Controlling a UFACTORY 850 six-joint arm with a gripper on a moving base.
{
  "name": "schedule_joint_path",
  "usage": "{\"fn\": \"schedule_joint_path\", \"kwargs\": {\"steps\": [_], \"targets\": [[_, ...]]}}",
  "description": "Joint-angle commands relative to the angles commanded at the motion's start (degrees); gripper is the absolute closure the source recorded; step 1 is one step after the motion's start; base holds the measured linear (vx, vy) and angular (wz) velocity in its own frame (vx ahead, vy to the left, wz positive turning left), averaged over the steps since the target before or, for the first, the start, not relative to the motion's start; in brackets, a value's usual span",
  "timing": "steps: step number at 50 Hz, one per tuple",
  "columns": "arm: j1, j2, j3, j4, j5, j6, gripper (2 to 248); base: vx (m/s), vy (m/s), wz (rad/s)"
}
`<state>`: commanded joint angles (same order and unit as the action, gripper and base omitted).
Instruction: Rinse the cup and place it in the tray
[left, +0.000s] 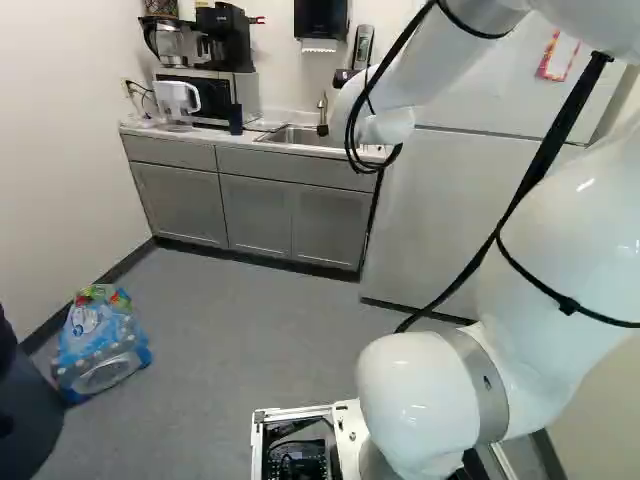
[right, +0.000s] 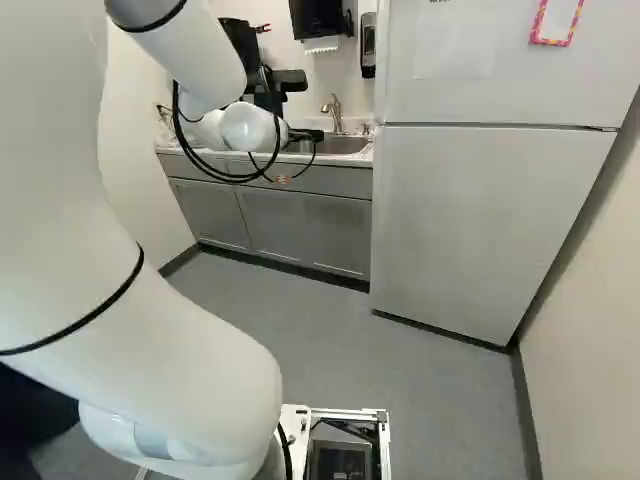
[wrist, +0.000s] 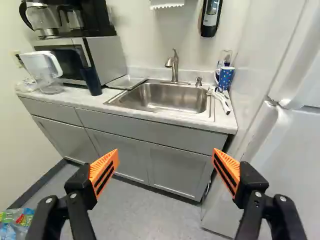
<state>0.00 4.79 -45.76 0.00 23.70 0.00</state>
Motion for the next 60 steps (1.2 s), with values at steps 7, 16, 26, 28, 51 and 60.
{"fn": "schedule_joint_path", "kwargs": {"steps": [7,16,26,28,51,60], "targets": [[0.0,0.2,-0.7,0.0,-1.3,0.0,3,0.000,0.000,0.000],[0.0,0.4,-1.6,0.0,-2.9,0.0,3,0.000,0.000,0.000],[0.0,0.7,-2.5,0.0,-4.4,0.0,3,0.000,0.000,0.000],[0.0,0.8,-2.7,0.0,-4.5,0.0,3,0.000,0.000,0.000],[0.0,1.4,-4.9,0.0,-4.5,0.0,3,0.000,0.000,0.000],[0.0,1.6,-5.8,0.0,-4.5,0.0,3,0.000,0.000,0.000]]}}
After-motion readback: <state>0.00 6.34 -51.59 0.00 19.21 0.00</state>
